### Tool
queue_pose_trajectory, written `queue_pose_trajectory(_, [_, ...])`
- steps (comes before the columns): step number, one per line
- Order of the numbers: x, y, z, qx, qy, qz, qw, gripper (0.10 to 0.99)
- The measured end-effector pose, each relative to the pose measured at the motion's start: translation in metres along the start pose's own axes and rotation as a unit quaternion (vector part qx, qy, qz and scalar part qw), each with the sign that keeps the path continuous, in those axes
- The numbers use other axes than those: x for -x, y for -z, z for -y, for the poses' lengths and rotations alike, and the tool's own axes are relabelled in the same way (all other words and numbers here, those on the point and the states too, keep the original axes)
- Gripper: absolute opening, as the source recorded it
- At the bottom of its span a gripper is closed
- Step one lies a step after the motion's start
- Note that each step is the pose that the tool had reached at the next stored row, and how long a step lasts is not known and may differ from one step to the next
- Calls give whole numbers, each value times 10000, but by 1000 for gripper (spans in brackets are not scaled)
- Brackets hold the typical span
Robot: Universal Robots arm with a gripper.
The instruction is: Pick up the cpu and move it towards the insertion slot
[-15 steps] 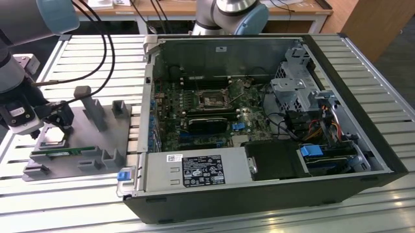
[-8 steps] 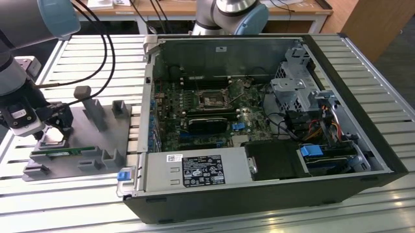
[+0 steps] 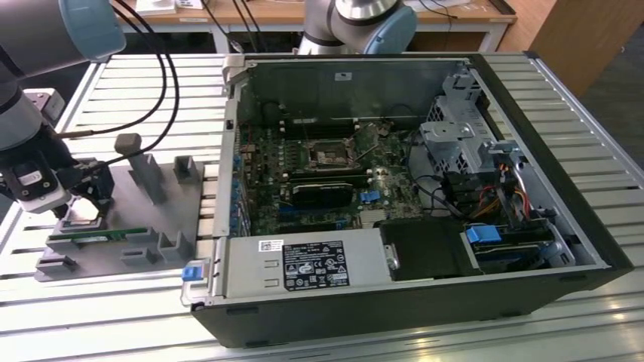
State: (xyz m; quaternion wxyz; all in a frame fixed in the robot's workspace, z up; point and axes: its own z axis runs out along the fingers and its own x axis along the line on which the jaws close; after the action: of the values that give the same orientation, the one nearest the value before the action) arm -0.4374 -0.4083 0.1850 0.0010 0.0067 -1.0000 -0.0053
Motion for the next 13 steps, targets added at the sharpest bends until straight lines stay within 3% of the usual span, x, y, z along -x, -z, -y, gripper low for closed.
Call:
queue_pose_trajectory(8, [0, -11, -2, 8, 2, 0, 10000, 659])
queue_pose_trajectory(9, [0, -12, -4, 10, 4, 1, 10000, 588])
queue_pose_trajectory(13, [-1, -11, -9, 14, 10, -1, 10000, 588])
